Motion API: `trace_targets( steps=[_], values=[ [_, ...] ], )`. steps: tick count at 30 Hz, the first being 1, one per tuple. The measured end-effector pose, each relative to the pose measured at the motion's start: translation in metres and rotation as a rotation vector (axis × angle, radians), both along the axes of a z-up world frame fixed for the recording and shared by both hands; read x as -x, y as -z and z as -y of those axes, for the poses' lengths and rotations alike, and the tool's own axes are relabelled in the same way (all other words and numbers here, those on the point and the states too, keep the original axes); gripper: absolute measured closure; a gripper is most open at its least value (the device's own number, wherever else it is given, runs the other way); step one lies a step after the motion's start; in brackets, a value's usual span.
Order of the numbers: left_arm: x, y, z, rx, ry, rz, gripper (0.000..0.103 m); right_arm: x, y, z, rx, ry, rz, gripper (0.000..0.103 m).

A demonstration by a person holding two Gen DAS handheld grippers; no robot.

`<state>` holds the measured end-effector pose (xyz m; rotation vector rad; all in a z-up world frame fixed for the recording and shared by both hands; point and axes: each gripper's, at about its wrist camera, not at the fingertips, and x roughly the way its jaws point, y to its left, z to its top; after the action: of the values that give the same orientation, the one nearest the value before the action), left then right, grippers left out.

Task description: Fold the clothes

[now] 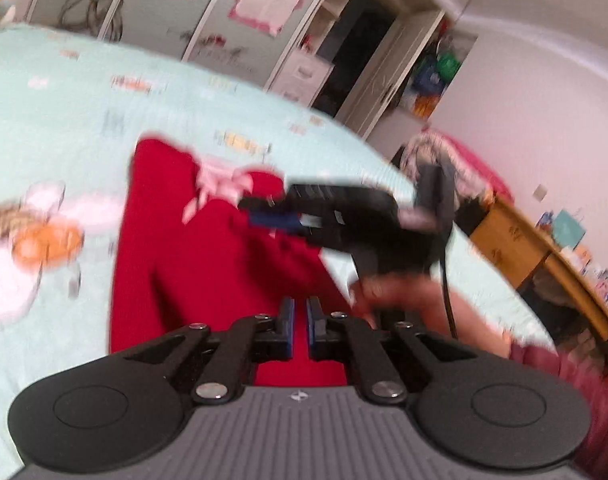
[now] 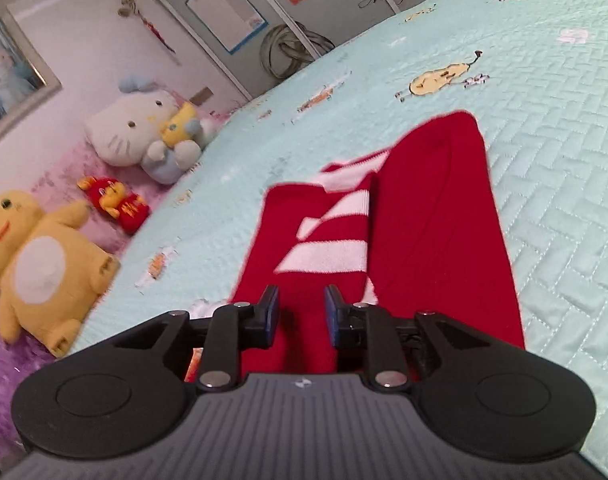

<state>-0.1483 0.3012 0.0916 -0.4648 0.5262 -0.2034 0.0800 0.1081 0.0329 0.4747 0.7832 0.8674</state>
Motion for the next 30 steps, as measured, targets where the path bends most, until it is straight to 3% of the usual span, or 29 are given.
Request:
trace_targets(
  steps=[4, 9, 11, 13, 14, 16, 20, 25, 28, 30],
  values=[
    [-0.041, -0.002, -0.023, 0.062, 0.01, -0.032, 0.102, 0.005, -0.011, 0.027, -0.132, -0.053, -0.041, 0.077],
    [-0.088, 0.022, -0.045, 0.1, -0.041, -0.067, 0.102, -0.008, -0.001, 0.03, -0.143, -0.055, -0.07, 0.077],
    [-0.105, 0.043, -0.051, 0.077, -0.085, -0.137, 0.103, -0.019, 0.015, 0.023, -0.121, -0.05, -0.107, 0.079],
    [-0.108, 0.063, -0.056, 0.142, -0.091, -0.15, 0.099, -0.026, 0.037, 0.015, -0.046, -0.02, -0.125, 0.103],
    [-0.107, 0.066, -0.057, 0.157, -0.09, -0.143, 0.099, -0.028, 0.042, 0.018, -0.068, -0.01, -0.14, 0.103],
    [-0.103, 0.061, -0.054, 0.13, -0.087, -0.13, 0.099, -0.029, 0.047, 0.025, -0.109, 0.005, -0.162, 0.103],
    [-0.096, 0.043, -0.049, 0.058, -0.063, -0.111, 0.102, -0.012, 0.029, 0.038, -0.107, -0.019, -0.103, 0.097],
    [-0.072, 0.017, -0.03, -0.003, 0.14, -0.048, 0.102, 0.023, 0.011, 0.054, -0.153, -0.158, -0.087, 0.097],
    [-0.076, 0.034, -0.025, -0.036, 0.158, -0.108, 0.102, 0.033, 0.015, 0.05, -0.143, -0.217, -0.098, 0.097],
    [-0.087, 0.061, -0.03, -0.014, 0.13, -0.196, 0.099, 0.03, 0.033, 0.038, -0.027, -0.223, -0.118, 0.103]
  ],
)
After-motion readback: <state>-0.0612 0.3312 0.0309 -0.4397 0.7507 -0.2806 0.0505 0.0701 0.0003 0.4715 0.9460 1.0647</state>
